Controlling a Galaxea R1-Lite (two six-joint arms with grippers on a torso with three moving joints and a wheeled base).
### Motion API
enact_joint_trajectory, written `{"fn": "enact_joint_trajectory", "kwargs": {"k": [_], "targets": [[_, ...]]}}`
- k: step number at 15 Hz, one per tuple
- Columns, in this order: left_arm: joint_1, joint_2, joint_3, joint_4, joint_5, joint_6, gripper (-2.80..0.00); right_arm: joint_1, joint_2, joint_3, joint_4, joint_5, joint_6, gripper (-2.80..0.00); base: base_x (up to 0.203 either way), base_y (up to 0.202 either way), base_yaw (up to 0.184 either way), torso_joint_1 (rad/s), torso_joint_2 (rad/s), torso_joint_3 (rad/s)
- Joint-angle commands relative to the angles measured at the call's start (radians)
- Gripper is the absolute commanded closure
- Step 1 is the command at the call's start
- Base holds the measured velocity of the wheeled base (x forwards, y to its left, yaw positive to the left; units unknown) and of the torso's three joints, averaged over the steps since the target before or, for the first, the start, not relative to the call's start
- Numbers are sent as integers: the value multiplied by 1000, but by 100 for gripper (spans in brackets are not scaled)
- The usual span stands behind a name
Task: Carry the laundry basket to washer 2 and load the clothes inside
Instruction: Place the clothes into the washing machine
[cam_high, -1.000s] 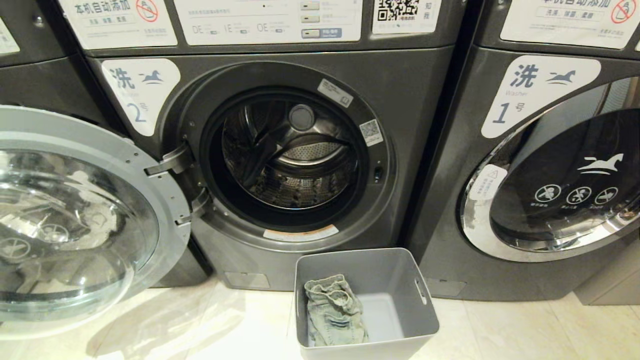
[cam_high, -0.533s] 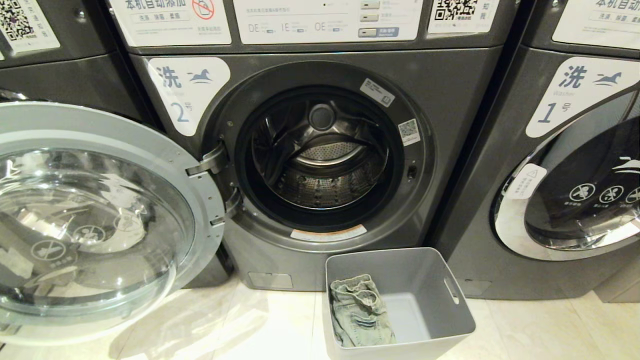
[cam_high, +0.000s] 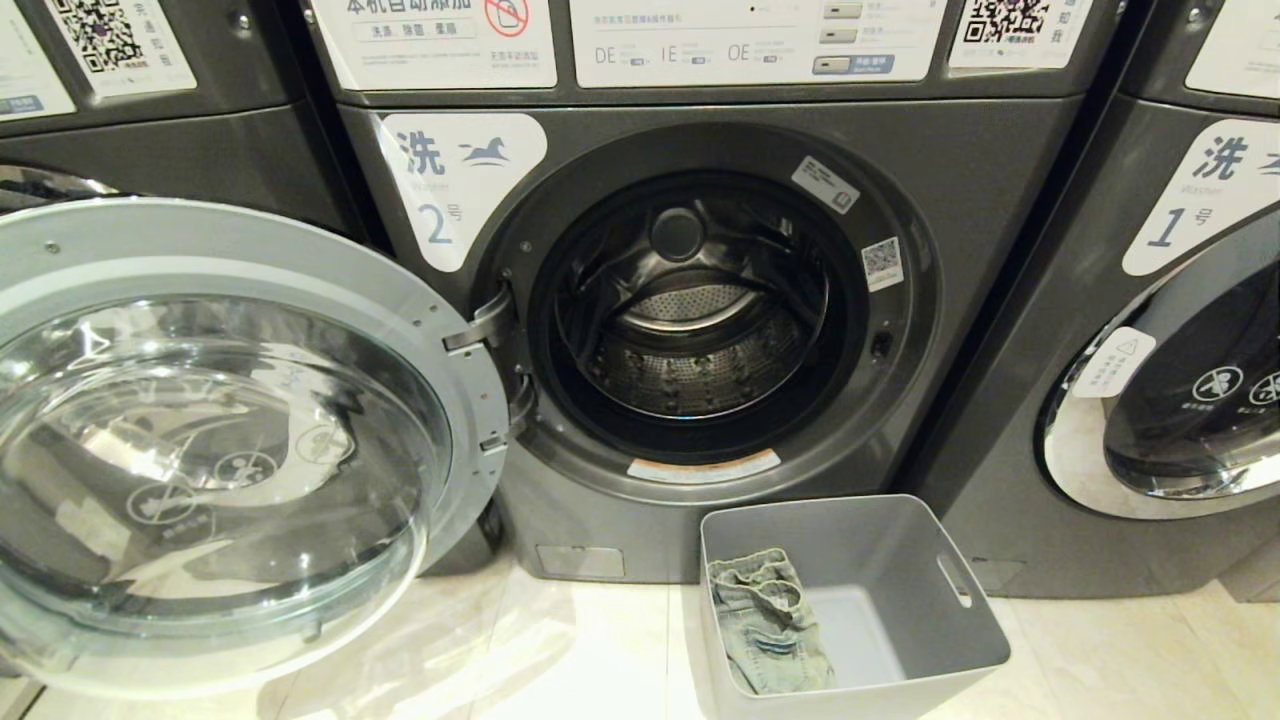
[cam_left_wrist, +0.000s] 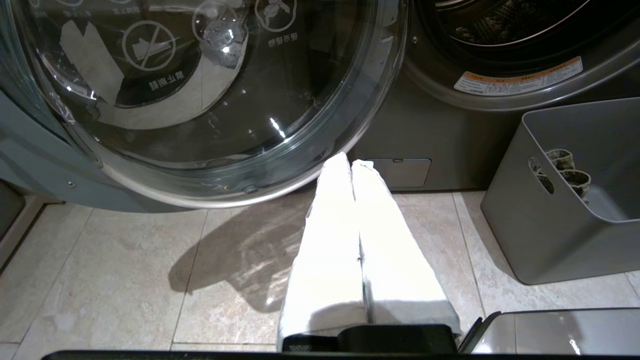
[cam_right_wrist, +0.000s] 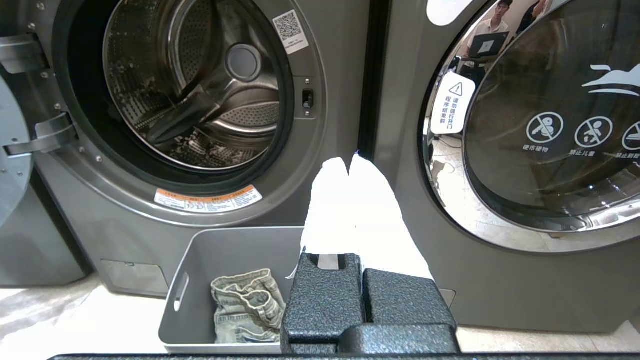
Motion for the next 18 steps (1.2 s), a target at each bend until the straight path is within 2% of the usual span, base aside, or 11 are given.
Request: {"fn": "enact_joint_trajectory", "kwargs": {"k": [1,7,18], "targets": [[-1,-2,0,1,0,3,0,0,0,40,-3,0,-2,0,0,0,0,0,0,0],[-1,-2,0,-2,2,0,0,0,1,40,-3,1,-2,0,0,0,0,2,-1,-21],[-1,-2,0,-2,2,1,0,0,0,40,-3,1,-2,0,0,0,0,5,2,-194]]}}
